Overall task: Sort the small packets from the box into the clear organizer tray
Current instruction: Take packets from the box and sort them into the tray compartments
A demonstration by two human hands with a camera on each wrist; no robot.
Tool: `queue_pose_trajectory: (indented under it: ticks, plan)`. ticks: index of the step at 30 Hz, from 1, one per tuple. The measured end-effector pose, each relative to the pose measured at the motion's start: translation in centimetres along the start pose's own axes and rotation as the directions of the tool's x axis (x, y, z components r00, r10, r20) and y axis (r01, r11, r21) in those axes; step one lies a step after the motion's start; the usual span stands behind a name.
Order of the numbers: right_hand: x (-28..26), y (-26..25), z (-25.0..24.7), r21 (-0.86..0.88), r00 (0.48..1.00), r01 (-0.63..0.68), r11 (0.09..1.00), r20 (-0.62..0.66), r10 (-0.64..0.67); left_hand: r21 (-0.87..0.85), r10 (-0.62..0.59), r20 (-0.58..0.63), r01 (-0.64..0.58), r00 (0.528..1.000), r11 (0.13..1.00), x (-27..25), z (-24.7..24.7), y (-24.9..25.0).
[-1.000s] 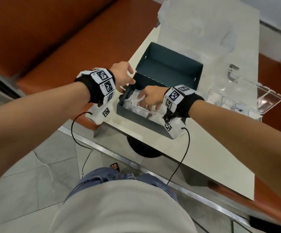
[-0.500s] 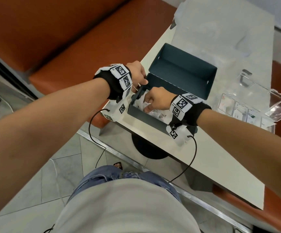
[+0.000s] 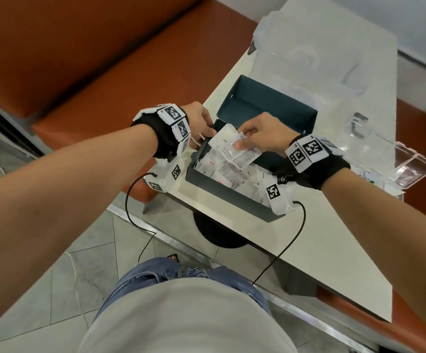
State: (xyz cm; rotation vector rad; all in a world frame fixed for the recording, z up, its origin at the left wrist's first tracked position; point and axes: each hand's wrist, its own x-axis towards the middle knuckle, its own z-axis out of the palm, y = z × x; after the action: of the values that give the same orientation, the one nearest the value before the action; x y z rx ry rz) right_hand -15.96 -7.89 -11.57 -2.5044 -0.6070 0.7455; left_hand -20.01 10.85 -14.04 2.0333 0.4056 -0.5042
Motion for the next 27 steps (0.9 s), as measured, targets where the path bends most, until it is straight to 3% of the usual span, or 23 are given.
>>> queue_pose_trajectory:
  ticks: [3,5,7,8,9,11,12,14,16,18,23,27]
  plan:
    - [-1.2,0.1,-1.4,0.173,0.999,-0.027,0.984,-0.03,0.033,0.032,-0.025,0.023,0.024,0.999,0.999,-0.3,0.0,0.2]
    - [-2.3,0.1,-2.3,0.257,0.998,-0.023,0.966,-0.054,0.038,0.178,-0.024,-0.007,0.025,1.0,0.984,-0.6,-0.1,0.8]
    - [-3.2,0.2,-3.2,0.318,0.997,-0.016,0.948,-0.071,0.041,0.333,0.118,-0.168,-0.056,0.979,0.941,-0.8,-0.4,2.0]
    - [-3.6,0.3,-3.6,0.343,0.996,-0.013,0.939,-0.079,0.042,0.312,0.213,-0.228,-0.136,0.95,0.94,-1.1,-0.6,2.8]
    - [-4.1,0.3,-4.0,0.363,0.995,-0.006,0.932,-0.087,0.04,0.215,0.275,-0.234,-0.227,0.932,0.95,-1.6,-0.7,3.7]
    - [-4.7,0.3,-4.7,0.409,0.995,0.02,0.912,-0.097,0.022,-0.072,0.333,-0.078,-0.339,0.94,0.938,-2.8,-1.0,5.6]
    - [-5.0,0.2,-5.0,0.444,0.995,0.037,0.895,-0.103,0.01,-0.177,0.347,0.054,-0.333,0.936,0.926,-3.4,-1.0,6.5]
    - [-5.3,-0.1,-5.5,0.509,0.992,0.073,0.858,-0.123,-0.012,-0.268,0.362,0.31,-0.285,0.879,0.92,-4.1,-0.6,7.8]
    - [-5.7,-0.3,-5.9,0.549,0.989,0.112,0.828,-0.147,-0.037,-0.33,0.365,0.442,-0.23,0.819,0.916,-4.3,0.4,8.6]
    - [-6.1,-0.3,-6.2,0.572,0.98,0.15,0.807,-0.193,-0.045,-0.461,0.364,0.44,-0.141,0.821,0.876,-4.2,1.6,9.1]
    - [-7.3,1.4,-7.5,0.554,0.902,0.202,0.808,-0.427,0.067,-0.762,0.364,0.384,0.068,0.849,0.644,-3.7,3.7,9.9]
    - [-8.6,3.2,-8.8,0.602,0.878,0.149,0.785,-0.445,0.175,-0.8,0.319,0.224,-0.014,0.921,0.6,-3.2,5.4,11.0]
